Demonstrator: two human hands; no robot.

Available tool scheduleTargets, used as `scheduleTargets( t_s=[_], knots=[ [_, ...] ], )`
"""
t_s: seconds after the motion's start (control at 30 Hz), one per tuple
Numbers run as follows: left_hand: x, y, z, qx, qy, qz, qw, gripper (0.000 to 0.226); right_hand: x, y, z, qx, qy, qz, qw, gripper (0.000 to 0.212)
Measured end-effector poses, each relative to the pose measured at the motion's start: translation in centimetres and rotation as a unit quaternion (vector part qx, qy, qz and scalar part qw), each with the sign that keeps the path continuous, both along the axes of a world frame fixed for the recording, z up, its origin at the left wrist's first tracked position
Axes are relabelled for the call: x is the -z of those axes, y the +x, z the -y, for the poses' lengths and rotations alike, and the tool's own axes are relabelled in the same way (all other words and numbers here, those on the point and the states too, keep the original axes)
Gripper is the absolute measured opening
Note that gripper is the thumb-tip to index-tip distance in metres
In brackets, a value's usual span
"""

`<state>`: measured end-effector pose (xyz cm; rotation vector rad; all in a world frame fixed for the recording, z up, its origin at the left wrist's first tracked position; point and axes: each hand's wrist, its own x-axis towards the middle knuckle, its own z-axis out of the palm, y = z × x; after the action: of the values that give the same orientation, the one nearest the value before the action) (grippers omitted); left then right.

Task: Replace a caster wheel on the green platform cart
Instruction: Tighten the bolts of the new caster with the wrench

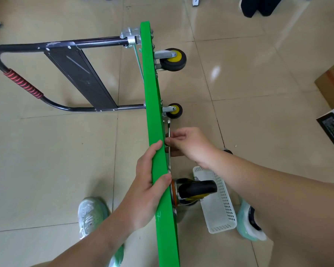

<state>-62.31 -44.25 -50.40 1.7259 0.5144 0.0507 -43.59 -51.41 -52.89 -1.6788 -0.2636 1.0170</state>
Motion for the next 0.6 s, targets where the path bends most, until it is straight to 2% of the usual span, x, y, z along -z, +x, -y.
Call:
scheduleTargets(
  t_s=[0.1,0.2,0.33,0.5,0.6],
  knots=[
    [-0.1,0.0,0.0,0.002,0.003,-0.003,1.000,0.066,1.4,0.5,-0.5,0.002,-0.040,-0.052,0.998,0.030],
    [-0.2,0.0,0.0,0.001,0.005,-0.003,1.000,0.067,1.7,0.5,-0.7,0.011,-0.045,-0.080,0.996,0.035],
    [-0.3,0.1,0.0,-0.003,0.011,-0.003,1.000,0.067,0.7,0.7,-0.7,0.039,-0.030,-0.042,0.998,0.029],
    [-0.3,0.1,0.1,-0.005,0.008,0.000,1.000,0.066,-1.3,0.0,0.2,0.049,0.010,0.008,0.999,0.010],
    [-0.3,0.1,0.1,-0.009,0.013,0.005,1.000,0.066,-1.5,-0.4,1.1,0.096,0.022,0.010,0.995,0.010]
  ],
)
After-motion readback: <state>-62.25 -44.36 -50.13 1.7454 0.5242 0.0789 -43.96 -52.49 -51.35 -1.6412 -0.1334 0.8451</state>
